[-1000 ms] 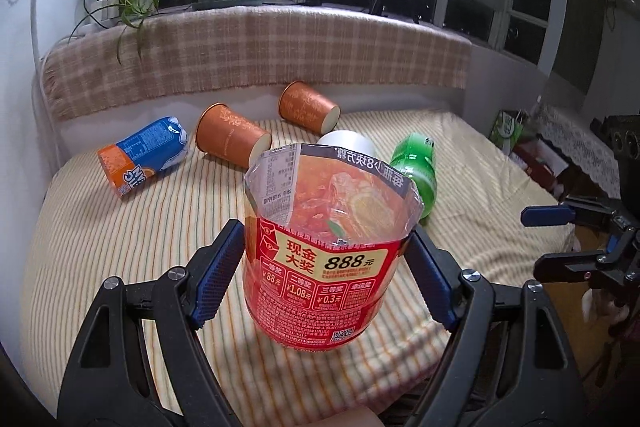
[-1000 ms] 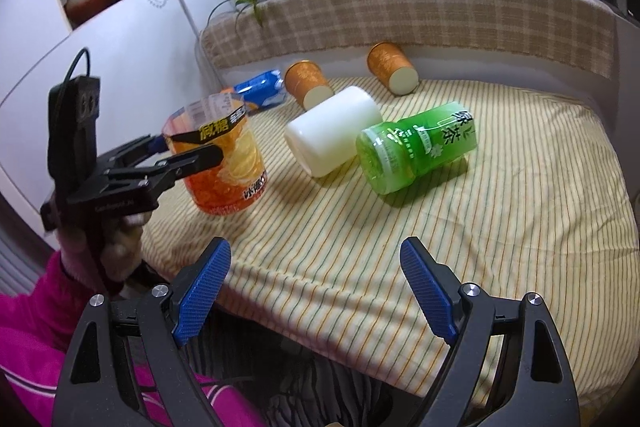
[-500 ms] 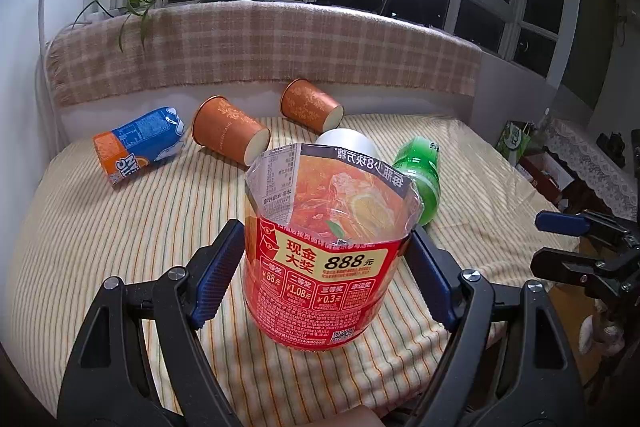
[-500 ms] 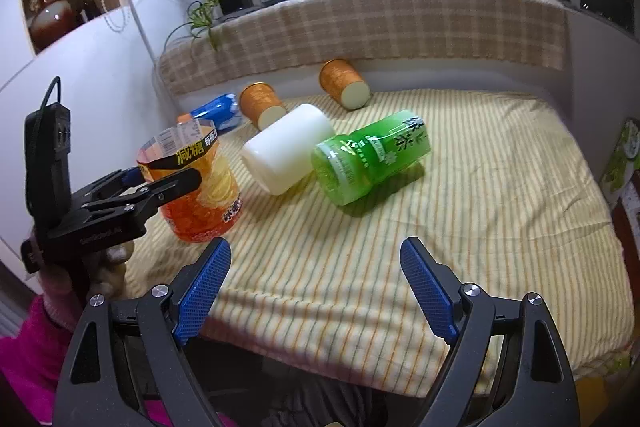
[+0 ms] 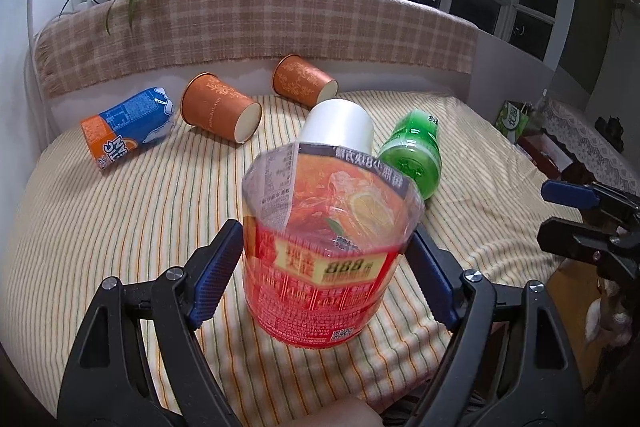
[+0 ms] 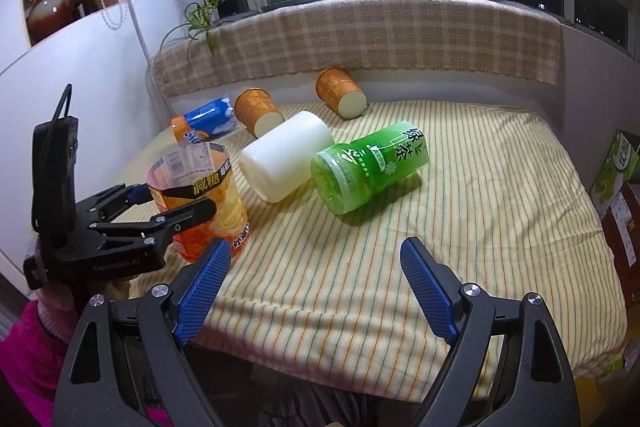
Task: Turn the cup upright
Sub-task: 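Lower the upright red cup onto the bed with the right tool, then open the right tool and withdraw it from the red cup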
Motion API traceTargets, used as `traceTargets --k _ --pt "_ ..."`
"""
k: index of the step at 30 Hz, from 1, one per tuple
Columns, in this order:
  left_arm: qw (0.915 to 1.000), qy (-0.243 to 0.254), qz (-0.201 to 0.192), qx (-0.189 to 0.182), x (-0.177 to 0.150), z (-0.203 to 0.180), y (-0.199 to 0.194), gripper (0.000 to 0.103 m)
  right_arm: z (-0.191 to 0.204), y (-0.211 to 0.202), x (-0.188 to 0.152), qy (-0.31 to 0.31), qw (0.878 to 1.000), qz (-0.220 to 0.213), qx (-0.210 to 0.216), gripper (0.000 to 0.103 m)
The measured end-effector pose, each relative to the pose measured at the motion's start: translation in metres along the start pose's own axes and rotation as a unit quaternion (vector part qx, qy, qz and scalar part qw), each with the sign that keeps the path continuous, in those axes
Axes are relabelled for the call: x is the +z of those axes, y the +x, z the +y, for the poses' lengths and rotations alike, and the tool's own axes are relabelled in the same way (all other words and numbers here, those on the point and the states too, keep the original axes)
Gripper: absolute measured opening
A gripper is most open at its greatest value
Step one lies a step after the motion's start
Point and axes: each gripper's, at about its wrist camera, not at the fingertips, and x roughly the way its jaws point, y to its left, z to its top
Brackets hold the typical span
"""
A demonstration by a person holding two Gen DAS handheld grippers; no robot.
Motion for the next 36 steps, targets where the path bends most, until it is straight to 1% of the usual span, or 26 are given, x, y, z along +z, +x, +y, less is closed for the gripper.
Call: traceTargets --k 3,5,10,14,17,19,20,22,25,30,36 --pt "1.0000 0.003 0.001 0.003 -0.001 0.001 -0.002 0.096 0.001 0.001 0.001 0.002 1.000 -0.002 0.001 0.087" --pt "1.0000 0.004 0.001 0.008 -0.002 0.002 -0.005 0.098 0.002 0.001 0.002 0.003 1.000 -0.006 0.000 0.087" --pt "0.9995 0.011 -0.004 0.029 -0.010 0.009 -0.023 0.098 0.010 -0.004 0.008 -0.003 0.999 -0.027 -0.018 0.087" --pt "0.9975 0.006 -0.033 0.063 -0.013 0.018 -0.053 0.098 0.017 -0.013 0.015 -0.005 0.997 -0.058 -0.044 0.087" --pt "0.9922 -0.017 -0.072 0.101 -0.010 0.028 -0.083 0.098 0.022 -0.019 0.020 -0.002 0.994 -0.083 -0.069 0.087" --pt "0.9863 -0.027 -0.101 0.128 -0.008 0.031 -0.101 0.098 0.024 -0.022 0.023 0.003 0.992 -0.093 -0.080 0.087" --pt "0.9826 -0.031 -0.117 0.141 -0.007 0.031 -0.111 0.101 0.025 -0.024 0.024 0.005 0.991 -0.099 -0.084 0.087" --pt "0.9766 -0.035 -0.145 0.155 -0.005 0.031 -0.127 0.103 0.026 -0.028 0.026 0.007 0.990 -0.109 -0.086 0.087" --pt "0.9718 -0.031 -0.166 0.165 -0.003 0.027 -0.143 0.103 0.029 -0.031 0.028 0.006 0.988 -0.118 -0.096 0.087" --pt "0.9655 -0.026 -0.189 0.177 -0.001 0.021 -0.159 0.103 0.036 -0.037 0.028 -0.002 0.986 -0.131 -0.101 0.088" --pt "0.9595 -0.037 -0.200 0.195 0.002 0.017 -0.171 0.103 0.039 -0.048 0.026 -0.004 0.982 -0.153 -0.114 0.090"
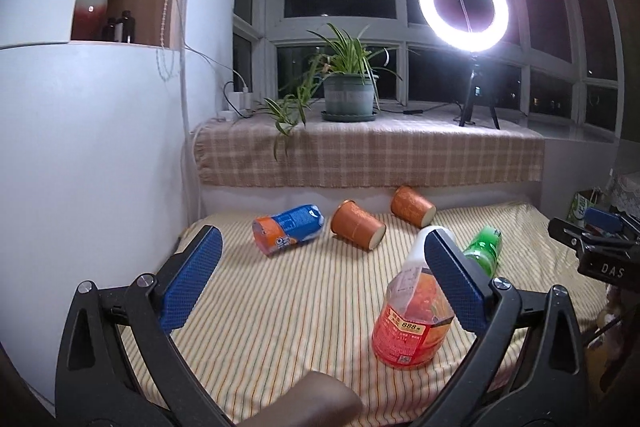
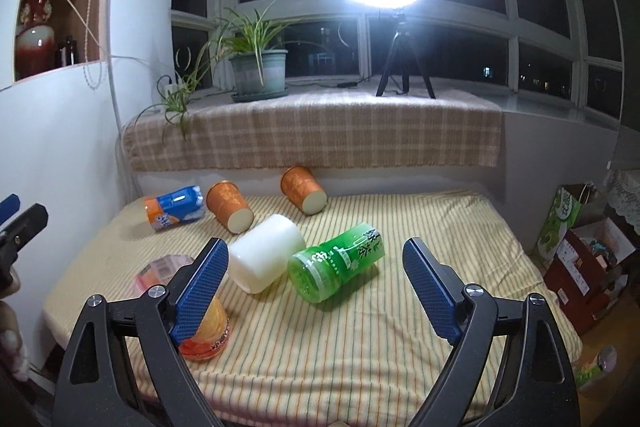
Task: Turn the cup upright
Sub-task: 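Open the right tool and withdraw it from the red cup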
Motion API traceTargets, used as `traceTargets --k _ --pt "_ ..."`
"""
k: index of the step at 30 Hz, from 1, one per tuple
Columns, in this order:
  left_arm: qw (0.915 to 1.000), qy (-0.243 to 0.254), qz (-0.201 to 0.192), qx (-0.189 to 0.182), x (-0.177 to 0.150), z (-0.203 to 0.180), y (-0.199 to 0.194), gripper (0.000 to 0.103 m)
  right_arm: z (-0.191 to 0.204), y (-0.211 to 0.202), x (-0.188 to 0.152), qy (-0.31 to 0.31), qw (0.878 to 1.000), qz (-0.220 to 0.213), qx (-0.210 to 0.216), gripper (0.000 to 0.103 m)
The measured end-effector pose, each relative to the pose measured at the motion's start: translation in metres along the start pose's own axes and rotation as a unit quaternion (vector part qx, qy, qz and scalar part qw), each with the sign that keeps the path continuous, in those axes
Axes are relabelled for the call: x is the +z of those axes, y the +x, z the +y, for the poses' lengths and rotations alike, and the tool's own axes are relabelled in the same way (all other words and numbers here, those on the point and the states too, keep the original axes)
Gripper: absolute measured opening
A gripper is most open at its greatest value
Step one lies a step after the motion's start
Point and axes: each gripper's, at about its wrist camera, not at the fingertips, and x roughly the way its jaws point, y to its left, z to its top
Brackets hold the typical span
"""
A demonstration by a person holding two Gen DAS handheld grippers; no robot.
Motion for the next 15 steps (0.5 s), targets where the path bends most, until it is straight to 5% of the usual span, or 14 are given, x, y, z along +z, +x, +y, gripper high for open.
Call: traceTargets --k 15 --pt "0.9998 -0.008 0.013 0.015 0.0003 -0.0019 0.0026 0.103 -0.0007 -0.0028 -0.0043 0.003 1.000 -0.005 -0.001 0.092"
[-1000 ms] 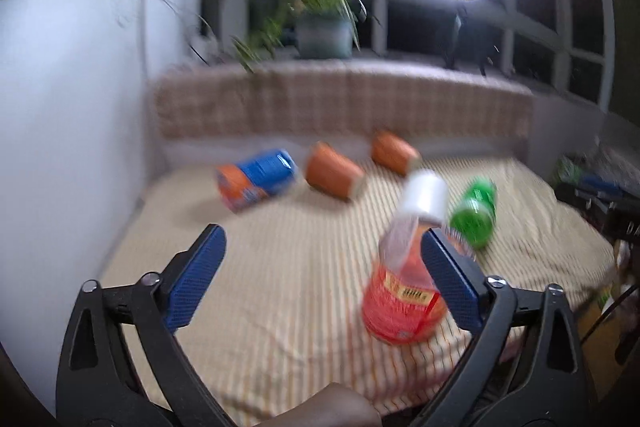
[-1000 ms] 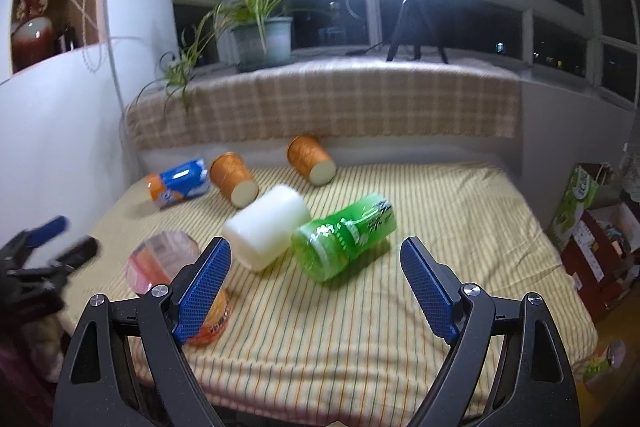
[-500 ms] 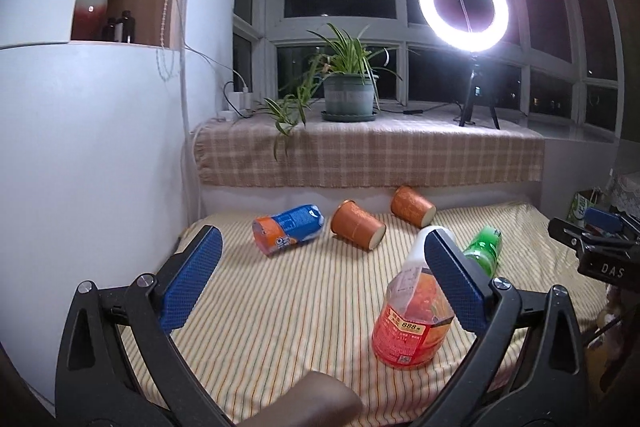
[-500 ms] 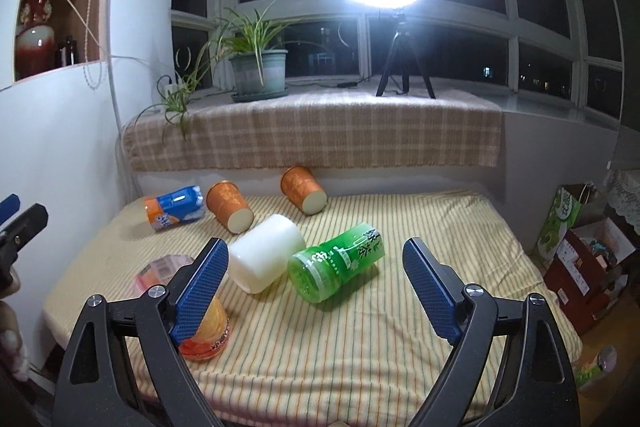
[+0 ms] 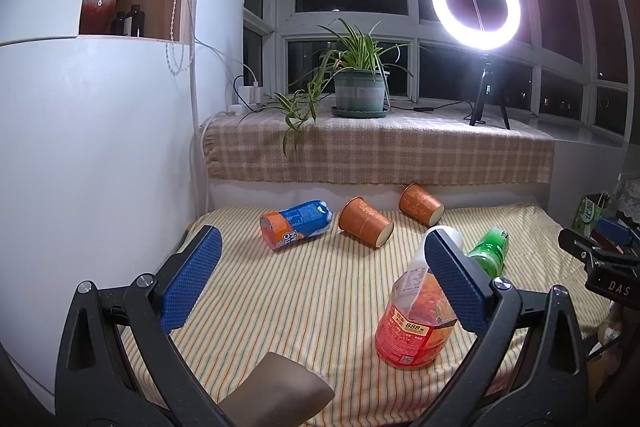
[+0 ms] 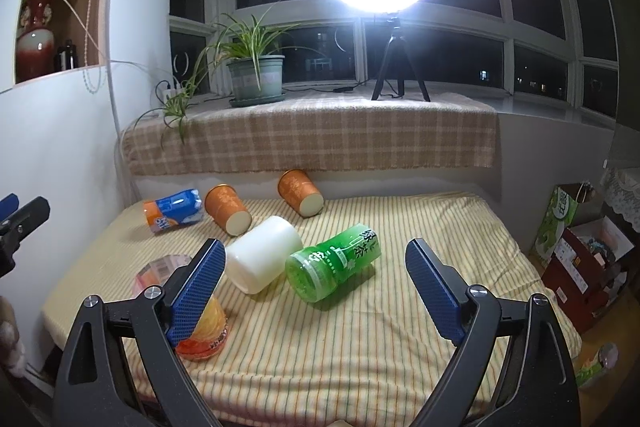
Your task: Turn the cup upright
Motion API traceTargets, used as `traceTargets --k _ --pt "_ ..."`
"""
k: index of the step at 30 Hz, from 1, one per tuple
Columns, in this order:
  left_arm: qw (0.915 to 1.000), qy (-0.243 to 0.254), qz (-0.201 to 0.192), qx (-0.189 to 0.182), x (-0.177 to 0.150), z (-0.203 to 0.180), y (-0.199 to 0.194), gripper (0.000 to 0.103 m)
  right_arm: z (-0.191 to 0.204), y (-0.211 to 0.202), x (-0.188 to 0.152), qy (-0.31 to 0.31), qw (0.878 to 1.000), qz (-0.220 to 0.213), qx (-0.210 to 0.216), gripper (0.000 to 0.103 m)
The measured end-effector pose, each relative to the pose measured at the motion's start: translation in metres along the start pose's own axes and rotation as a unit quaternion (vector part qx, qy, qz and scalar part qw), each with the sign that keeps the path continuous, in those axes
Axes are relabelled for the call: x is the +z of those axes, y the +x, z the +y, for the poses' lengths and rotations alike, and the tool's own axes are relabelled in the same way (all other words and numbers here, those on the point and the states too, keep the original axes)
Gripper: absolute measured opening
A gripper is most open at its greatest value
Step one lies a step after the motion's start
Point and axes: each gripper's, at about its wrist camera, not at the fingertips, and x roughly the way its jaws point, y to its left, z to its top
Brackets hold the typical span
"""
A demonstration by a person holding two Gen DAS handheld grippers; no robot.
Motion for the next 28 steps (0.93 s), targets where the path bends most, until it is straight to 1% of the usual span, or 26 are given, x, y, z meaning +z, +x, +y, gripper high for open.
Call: traceTargets --k 9,28 --pt "1.0000 0.001 0.002 0.002 -0.0008 -0.0004 0.0012 0.103 0.0009 0.0031 -0.0039 0.000 1.000 0.009 0.008 0.092" --pt "0.9999 0.000 0.009 0.008 -0.0052 0.0020 0.0086 0.103 0.0013 0.0104 -0.0098 0.002 1.000 0.024 0.011 0.092"
